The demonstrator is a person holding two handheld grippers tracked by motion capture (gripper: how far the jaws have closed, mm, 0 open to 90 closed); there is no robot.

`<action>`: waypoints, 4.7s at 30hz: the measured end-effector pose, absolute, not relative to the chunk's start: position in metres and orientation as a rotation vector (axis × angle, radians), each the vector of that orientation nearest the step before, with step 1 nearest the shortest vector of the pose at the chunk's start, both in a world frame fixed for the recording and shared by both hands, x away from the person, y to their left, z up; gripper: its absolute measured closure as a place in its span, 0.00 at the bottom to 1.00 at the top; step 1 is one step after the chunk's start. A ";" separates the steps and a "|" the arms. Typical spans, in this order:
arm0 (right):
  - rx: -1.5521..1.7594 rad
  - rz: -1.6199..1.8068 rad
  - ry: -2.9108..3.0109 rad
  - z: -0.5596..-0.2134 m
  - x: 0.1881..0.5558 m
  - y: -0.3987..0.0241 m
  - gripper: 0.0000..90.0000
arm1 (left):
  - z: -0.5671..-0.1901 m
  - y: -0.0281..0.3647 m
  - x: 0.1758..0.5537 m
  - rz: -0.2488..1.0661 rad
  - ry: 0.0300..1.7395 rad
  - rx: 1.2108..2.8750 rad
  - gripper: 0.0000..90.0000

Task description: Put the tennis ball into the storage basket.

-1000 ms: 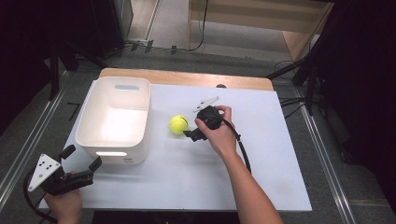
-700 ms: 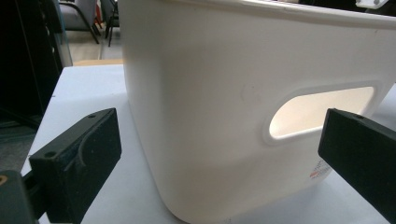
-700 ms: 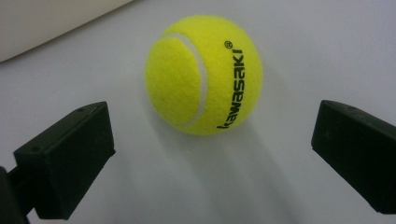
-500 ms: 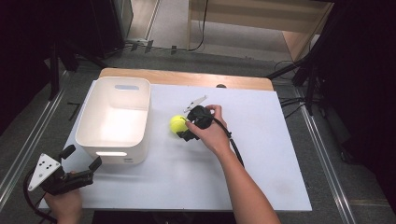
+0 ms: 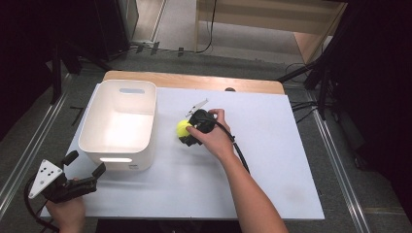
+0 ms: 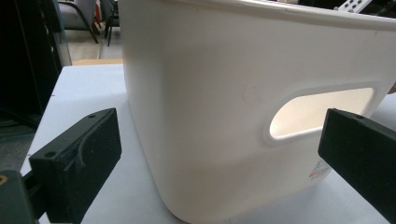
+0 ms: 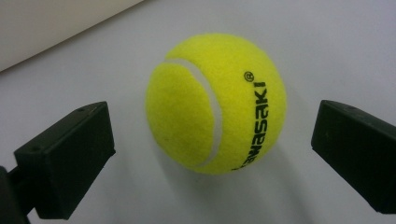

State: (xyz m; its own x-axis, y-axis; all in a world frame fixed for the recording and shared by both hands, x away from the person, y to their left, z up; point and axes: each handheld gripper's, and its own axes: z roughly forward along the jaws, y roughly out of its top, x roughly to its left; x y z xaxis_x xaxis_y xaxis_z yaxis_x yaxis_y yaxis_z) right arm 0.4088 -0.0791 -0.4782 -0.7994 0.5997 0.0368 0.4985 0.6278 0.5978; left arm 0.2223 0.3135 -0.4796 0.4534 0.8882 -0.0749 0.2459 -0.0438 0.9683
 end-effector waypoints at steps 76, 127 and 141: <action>0.809 1.020 2.685 -0.427 0.409 -0.061 0.26 | -0.479 0.315 0.223 0.695 1.024 1.549 0.00; 0.692 1.104 2.692 -0.381 0.401 -0.035 0.26 | -0.479 0.316 0.222 0.692 1.024 1.549 0.00; 0.668 1.109 2.689 -0.368 0.397 -0.031 0.26 | -0.479 0.315 0.223 0.692 1.022 1.552 0.00</action>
